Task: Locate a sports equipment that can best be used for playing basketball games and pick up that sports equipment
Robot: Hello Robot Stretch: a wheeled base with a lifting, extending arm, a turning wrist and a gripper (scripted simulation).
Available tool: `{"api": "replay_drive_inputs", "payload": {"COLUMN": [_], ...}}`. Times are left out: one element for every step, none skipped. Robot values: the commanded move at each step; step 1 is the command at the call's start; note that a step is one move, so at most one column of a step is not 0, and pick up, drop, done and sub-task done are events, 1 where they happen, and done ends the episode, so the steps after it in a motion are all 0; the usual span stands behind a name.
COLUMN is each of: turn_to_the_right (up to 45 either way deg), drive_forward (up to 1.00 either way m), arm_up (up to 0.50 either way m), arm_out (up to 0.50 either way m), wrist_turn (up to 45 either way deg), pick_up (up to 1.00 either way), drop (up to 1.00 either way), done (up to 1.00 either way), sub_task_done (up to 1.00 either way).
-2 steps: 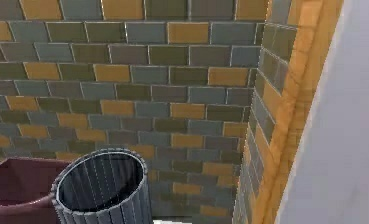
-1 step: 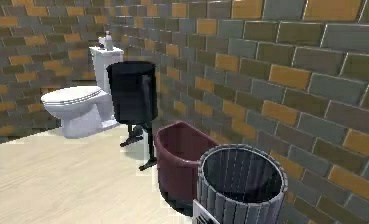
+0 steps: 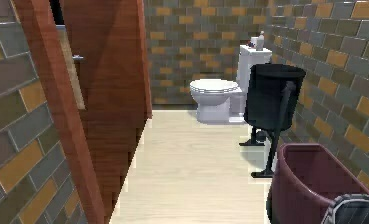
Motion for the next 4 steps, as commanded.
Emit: {"api": "replay_drive_inputs", "payload": {"turn_to_the_right": [0.0,-39.0,0.0,-45.0], "drive_forward": [1.0,0.0,0.55,0.0], "arm_up": [0.0,0.0,0.0,0.0], "arm_out": [0.0,0.0,0.0,0.0], "wrist_turn": [0.0,0.0,0.0,0.0], "pick_up": [0.0,0.0,0.0,0.0], "drop": [0.0,0.0,0.0,0.0], "done": [0.0,0.0,0.0,0.0], "sub_task_done": [0.0,0.0,0.0,0.0]}}
